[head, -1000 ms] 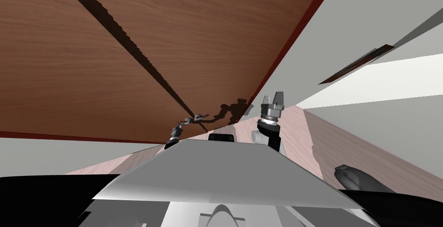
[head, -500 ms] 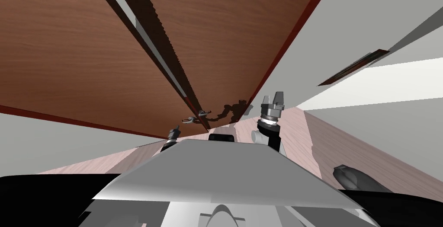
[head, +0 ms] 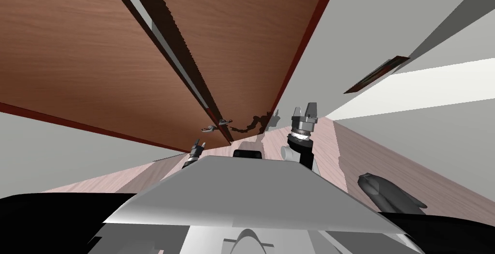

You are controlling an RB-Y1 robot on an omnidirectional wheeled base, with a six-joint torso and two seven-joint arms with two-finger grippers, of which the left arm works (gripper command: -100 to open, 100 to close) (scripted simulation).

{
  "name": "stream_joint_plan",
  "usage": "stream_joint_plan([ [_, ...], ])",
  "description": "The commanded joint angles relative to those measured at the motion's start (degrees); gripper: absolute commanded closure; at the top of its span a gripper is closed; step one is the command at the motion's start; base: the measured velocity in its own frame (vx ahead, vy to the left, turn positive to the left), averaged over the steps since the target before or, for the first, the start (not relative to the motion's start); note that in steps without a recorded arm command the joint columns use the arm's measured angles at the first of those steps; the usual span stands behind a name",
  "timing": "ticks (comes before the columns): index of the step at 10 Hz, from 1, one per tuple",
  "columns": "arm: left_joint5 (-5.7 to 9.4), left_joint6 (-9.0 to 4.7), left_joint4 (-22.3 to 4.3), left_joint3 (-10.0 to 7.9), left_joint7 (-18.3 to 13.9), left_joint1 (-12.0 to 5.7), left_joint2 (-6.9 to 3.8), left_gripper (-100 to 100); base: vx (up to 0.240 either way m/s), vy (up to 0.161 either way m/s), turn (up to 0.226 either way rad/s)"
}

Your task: Pull the door open

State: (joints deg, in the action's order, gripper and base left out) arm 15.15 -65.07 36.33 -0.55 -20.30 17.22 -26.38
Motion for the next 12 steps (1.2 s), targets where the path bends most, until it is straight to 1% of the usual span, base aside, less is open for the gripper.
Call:
stream_joint_plan([
  [1,0.0,0.0,0.0,0.0,0.0,0.0,0.0,-100,-0.071,-0.056,0.003],
  [2,0.36,1.12,-0.88,-0.97,0.6,-0.26,-0.04,-100,0.019,0.078,0.087],
  [3,0.45,1.46,-1.1,-1.22,0.78,-0.43,-0.03,-100,0.044,0.161,0.06],
  [4,0.45,1.46,-1.1,-1.22,0.78,-0.43,-0.03,-100,0.049,0.13,-0.009],
  [5,0.58,2.26,-1.48,-1.72,1.25,-1.1,0.1,-100,0.093,0.105,-0.015],
  [6,0.56,2.65,-1.53,-1.86,1.49,-1.7,0.28,-100,0.163,0.059,-0.045],
  [7,0.49,2.84,-1.46,-1.85,1.63,-2.2,0.45,-100,0.181,0.02,-0.068],
  [9,0.12,3.0,-0.84,-1.4,1.82,-3.75,1.03,-100,0.219,-0.055,-0.125],
  [10,0.24,2.86,-0.82,-1.55,1.69,-2.86,0.81,-100,0.093,-0.036,-0.018],
  [11,0.24,2.86,-0.82,-1.55,1.69,-2.86,0.81,100,-0.009,0.004,0.019],
  [12,0.24,2.86,-0.82,-1.55,1.69,-2.86,0.81,100,-0.033,0.011,-0.007],
])
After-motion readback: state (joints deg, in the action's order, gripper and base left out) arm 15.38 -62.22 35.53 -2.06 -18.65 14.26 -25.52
